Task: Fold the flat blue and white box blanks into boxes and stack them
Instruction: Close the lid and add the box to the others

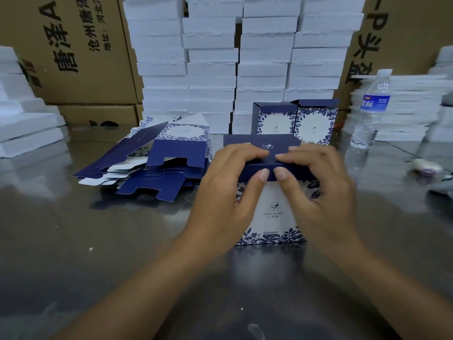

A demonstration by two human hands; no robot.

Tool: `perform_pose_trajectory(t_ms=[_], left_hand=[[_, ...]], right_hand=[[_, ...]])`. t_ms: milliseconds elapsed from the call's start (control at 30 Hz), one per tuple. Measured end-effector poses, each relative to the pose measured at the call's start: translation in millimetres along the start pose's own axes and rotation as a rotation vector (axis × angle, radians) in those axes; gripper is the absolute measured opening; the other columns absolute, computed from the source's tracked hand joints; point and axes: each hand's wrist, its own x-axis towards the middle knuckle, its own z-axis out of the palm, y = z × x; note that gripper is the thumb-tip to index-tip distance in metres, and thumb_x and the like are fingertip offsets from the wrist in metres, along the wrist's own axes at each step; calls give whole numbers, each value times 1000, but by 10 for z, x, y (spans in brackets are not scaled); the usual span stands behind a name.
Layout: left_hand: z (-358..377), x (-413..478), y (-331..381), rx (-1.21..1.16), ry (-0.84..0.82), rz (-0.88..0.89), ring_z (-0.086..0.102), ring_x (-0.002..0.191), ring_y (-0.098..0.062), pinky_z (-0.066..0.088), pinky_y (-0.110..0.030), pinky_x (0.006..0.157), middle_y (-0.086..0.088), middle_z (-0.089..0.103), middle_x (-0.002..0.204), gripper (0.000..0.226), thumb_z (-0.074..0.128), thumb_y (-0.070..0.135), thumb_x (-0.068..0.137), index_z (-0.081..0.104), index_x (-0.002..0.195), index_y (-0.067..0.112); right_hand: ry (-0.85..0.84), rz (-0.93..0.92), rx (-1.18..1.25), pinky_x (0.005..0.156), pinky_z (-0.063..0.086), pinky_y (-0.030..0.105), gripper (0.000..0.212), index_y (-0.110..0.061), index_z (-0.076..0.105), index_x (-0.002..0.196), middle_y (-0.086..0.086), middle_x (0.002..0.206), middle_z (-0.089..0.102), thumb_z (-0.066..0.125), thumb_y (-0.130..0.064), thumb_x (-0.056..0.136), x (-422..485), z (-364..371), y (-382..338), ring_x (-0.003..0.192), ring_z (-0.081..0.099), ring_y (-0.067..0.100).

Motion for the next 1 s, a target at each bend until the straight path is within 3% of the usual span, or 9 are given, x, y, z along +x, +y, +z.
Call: perform_pose_trajectory(t_ms=[100, 233, 367, 533, 667, 833, 1000], left_hand=[[23, -4, 18, 35, 36, 42, 52, 103, -9, 40, -17, 90, 8, 57, 104, 22, 54, 21, 92, 63, 109, 11], [46, -6, 36, 47, 81, 66, 55, 97, -12, 47, -39, 84, 5, 60, 97, 20, 54, 24, 91, 66, 101, 12], [34, 23, 28, -13, 91, 51, 58, 96, -15, 47, -48, 83, 4, 62, 93, 15, 60, 21, 89, 70, 97, 12], [30, 37, 36, -45, 95, 17, 59, 96, -13, 47, -46, 85, 7, 62, 93, 13, 61, 16, 87, 70, 95, 11], [34, 31, 20, -31, 95, 30, 59, 98, -12, 47, -34, 89, 9, 61, 96, 14, 59, 14, 89, 69, 98, 11], [5, 36, -34, -22, 79, 32, 57, 102, -9, 44, -21, 90, 8, 61, 99, 16, 58, 16, 91, 68, 99, 8], [-28, 58, -63, -1, 137, 39, 60, 95, -10, 48, -42, 89, 9, 62, 93, 20, 60, 25, 86, 67, 89, 6]], right_hand=[[16, 22, 48, 87, 45, 29, 10, -25, 61, 95, -1, 98, 55, 60, -28, 86, 10, 2, -34, 101, 56, 23], [24, 25, 72, 82, 46, 29, 6, -25, 62, 89, 0, 94, 56, 65, -21, 85, 17, 0, -56, 98, 58, 24], [24, 31, 83, 81, 46, 23, 8, -25, 63, 87, 1, 91, 58, 65, -18, 83, 38, -2, -50, 95, 59, 21], [23, 55, 122, 85, 45, 18, 10, -25, 65, 90, 0, 91, 64, 68, -22, 81, 69, -21, -3, 94, 61, 11], [68, 77, 154, 81, 51, 27, 6, -29, 64, 85, -15, 90, 64, 69, -30, 81, 110, -81, 62, 93, 64, 3], [56, 69, 119, 82, 51, 25, 4, -23, 64, 81, -15, 88, 63, 67, -23, 83, 122, -82, 87, 93, 62, -1], [51, 52, 95, 80, 48, 21, 4, -19, 63, 80, -10, 83, 61, 65, -18, 83, 125, -74, 77, 89, 60, -3]])
